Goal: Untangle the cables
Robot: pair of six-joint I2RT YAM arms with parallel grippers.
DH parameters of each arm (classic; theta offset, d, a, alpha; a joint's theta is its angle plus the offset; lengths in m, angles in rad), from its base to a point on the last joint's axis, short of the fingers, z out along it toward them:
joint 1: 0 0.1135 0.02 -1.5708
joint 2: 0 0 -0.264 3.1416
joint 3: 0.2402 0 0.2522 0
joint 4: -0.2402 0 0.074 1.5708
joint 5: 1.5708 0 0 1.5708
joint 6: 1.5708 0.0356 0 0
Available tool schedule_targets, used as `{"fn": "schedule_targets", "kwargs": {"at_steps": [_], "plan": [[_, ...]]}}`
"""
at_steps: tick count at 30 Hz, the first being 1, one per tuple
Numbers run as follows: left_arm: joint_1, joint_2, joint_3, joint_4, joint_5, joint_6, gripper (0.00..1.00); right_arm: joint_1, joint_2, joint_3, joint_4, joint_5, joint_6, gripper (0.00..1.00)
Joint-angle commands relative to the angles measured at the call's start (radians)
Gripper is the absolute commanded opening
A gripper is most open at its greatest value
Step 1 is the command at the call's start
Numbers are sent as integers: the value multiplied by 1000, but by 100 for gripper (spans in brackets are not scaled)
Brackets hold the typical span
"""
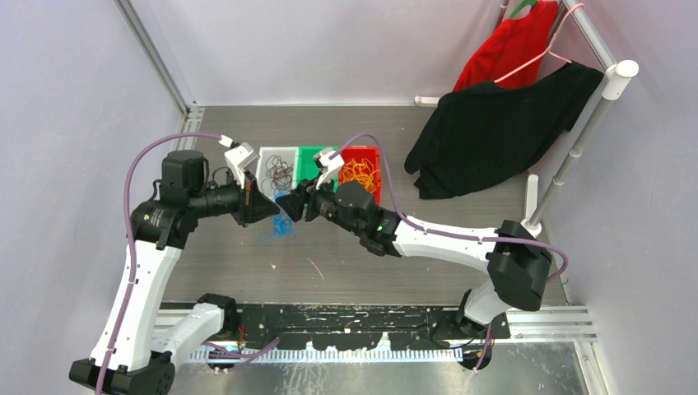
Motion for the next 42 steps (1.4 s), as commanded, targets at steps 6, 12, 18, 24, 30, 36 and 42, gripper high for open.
{"fn": "schedule_targets", "kwargs": {"at_steps": [6, 12, 18, 24, 30, 36, 42], "plan": [[-7, 39, 160, -71, 239, -26, 0, 6, 42, -47, 101, 155, 28, 53], [-7, 47, 227, -110, 302, -38, 0, 5, 38, -135, 122, 191, 53, 53], [-7, 61, 324, -116, 290, -23, 0, 6, 36, -225, 127, 208, 106, 51], [-7, 103, 470, -159, 272, 26, 0, 6, 37, -283, 120, 262, 126, 50], [-7, 126, 575, -190, 205, 92, 0, 6, 53, -305, 99, 284, 172, 42], [-7, 123, 648, -176, 63, 196, 0, 5, 53, -327, 90, 298, 199, 32], [-7, 89, 681, -40, -107, 270, 0, 6, 66, -331, 41, 311, 247, 13]]}}
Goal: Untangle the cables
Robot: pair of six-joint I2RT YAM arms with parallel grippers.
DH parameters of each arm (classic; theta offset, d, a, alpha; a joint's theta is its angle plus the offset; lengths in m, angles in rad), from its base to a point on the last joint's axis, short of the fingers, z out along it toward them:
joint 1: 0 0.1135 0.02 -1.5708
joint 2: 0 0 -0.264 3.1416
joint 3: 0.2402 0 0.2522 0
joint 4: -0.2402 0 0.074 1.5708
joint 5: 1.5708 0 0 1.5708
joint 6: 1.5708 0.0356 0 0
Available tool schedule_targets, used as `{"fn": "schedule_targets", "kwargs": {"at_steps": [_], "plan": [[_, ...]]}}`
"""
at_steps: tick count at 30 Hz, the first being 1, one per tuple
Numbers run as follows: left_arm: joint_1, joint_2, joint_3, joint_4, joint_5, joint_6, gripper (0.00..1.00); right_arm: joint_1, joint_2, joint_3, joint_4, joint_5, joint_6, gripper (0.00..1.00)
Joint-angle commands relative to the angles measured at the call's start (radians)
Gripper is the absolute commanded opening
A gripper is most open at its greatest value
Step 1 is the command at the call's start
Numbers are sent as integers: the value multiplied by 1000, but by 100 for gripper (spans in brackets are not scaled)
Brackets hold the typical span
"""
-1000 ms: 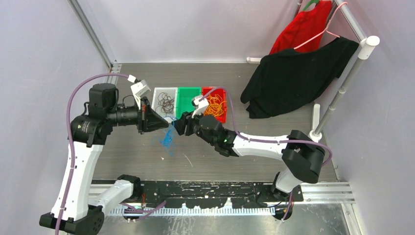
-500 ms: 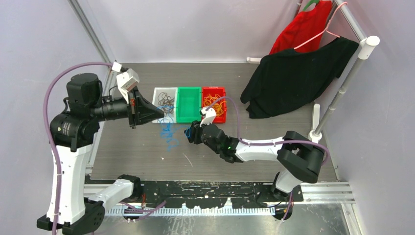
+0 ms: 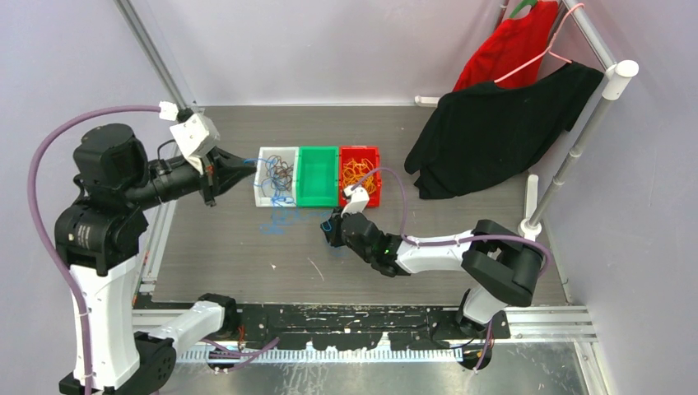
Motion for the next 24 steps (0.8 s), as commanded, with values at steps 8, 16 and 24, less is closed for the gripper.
{"fn": "schedule_targets", "kwargs": {"at_steps": [8, 16, 24], "plan": [[-2, 2, 145, 377, -486, 161, 0, 4, 3, -5, -55, 46, 87, 6], [-2, 49, 194, 705, -686, 265, 0, 4, 27, 18, -166, 60, 140, 2], [-2, 74, 267, 514, -534, 233, 0, 10, 13, 46, -160, -163, 60, 26]]}}
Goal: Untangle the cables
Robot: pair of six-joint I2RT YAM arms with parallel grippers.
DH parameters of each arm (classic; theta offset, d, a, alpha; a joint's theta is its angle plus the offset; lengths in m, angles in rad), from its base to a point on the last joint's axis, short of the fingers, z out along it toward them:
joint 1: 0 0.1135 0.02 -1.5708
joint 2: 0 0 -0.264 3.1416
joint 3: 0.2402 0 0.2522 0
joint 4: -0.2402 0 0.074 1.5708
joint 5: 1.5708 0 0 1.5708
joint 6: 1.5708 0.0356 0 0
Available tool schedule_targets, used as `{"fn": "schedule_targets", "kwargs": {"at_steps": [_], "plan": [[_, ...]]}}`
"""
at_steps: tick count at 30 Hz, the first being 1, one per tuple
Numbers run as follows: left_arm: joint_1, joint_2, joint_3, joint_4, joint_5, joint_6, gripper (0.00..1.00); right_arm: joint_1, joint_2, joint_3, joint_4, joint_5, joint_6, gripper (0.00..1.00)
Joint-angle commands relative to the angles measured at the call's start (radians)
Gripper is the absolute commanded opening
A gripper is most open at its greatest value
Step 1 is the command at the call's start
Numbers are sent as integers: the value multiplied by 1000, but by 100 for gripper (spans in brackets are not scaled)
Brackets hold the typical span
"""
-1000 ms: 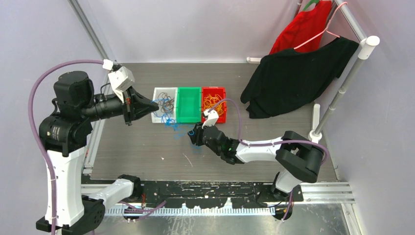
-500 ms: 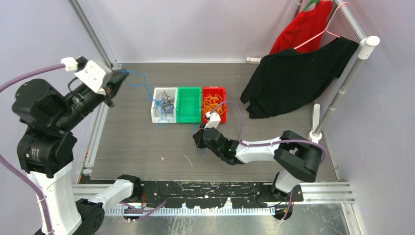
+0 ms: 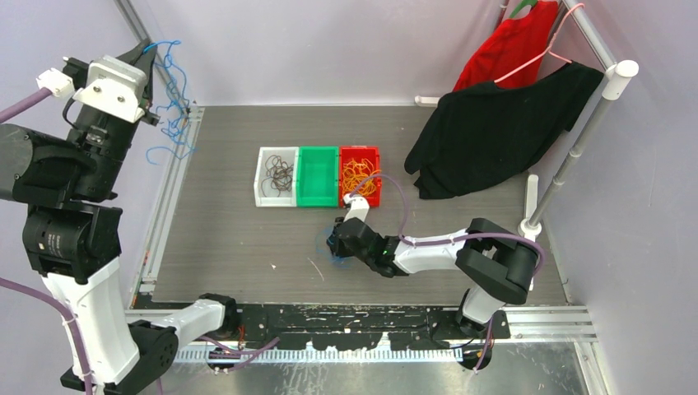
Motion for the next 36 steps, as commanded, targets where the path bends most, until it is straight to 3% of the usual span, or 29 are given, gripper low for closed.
{"fn": "schedule_targets", "kwargs": {"at_steps": [1, 5, 10, 15, 17, 21, 25, 36], "plan": [[-3, -29, -16, -61, 109, -35, 0, 10, -28, 69, 7, -162, -73, 30], [-3, -79, -115, -126, 166, -85, 0, 10, -85, 128, -88, -224, -134, 35], [-2, -178, -308, -210, 288, -120, 0, 3, -172, 195, -183, -241, -207, 29], [-3, -240, -411, -282, 373, -116, 0, -10, -213, 274, -301, -211, -281, 28], [-3, -246, -414, -299, 399, -111, 0, -18, -233, 287, -324, -208, -306, 34], [-3, -240, -392, -346, 468, -107, 0, -36, -290, 317, -340, -209, -351, 59], [-2, -236, -386, -373, 518, -105, 0, -39, -327, 356, -327, -243, -407, 66], [-3, -234, -372, -389, 445, -38, 0, -40, -42, 379, -517, -247, -315, 65]]}}
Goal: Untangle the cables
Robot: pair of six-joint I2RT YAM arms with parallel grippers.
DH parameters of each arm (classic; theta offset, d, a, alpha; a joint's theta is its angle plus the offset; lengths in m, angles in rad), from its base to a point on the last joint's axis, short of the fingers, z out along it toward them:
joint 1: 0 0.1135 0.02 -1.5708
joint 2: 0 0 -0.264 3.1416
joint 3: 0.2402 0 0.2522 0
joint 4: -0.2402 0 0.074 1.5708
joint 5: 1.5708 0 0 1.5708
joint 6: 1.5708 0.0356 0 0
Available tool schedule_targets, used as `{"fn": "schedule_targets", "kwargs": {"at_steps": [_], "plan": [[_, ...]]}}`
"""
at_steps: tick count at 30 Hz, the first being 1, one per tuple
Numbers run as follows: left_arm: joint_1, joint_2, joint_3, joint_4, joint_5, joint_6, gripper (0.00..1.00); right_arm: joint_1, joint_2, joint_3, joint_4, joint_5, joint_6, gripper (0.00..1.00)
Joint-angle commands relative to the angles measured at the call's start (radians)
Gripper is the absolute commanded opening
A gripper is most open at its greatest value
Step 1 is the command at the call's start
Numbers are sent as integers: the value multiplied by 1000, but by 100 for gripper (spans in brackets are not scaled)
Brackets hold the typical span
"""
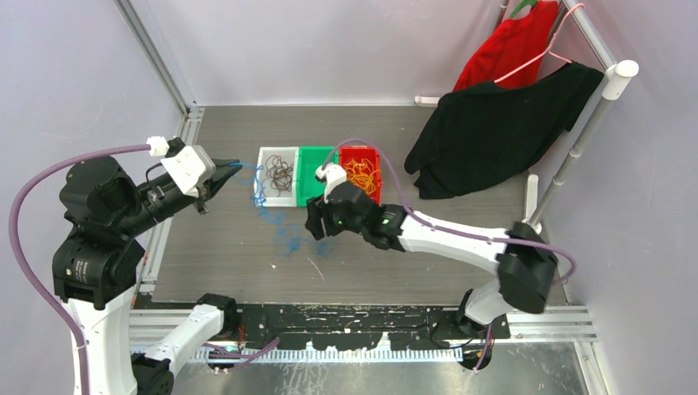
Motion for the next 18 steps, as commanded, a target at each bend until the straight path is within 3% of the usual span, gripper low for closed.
{"fn": "schedule_targets", "kwargs": {"at_steps": [1, 9, 14, 18], "plan": [[-2, 3, 51, 3, -26, 37, 0, 1, 160, 1, -109, -18, 69, 65], [-2, 18, 107, -5, -14, 38, 0, 0, 377, 105, -159, -65, 119, 54], [-1, 18, 113, -9, -24, 46, 0, 0, 384, 144, -177, -65, 115, 23], [-2, 10, 93, -16, -29, 59, 0, -25, 281, 130, -141, -63, 80, 6]]}}
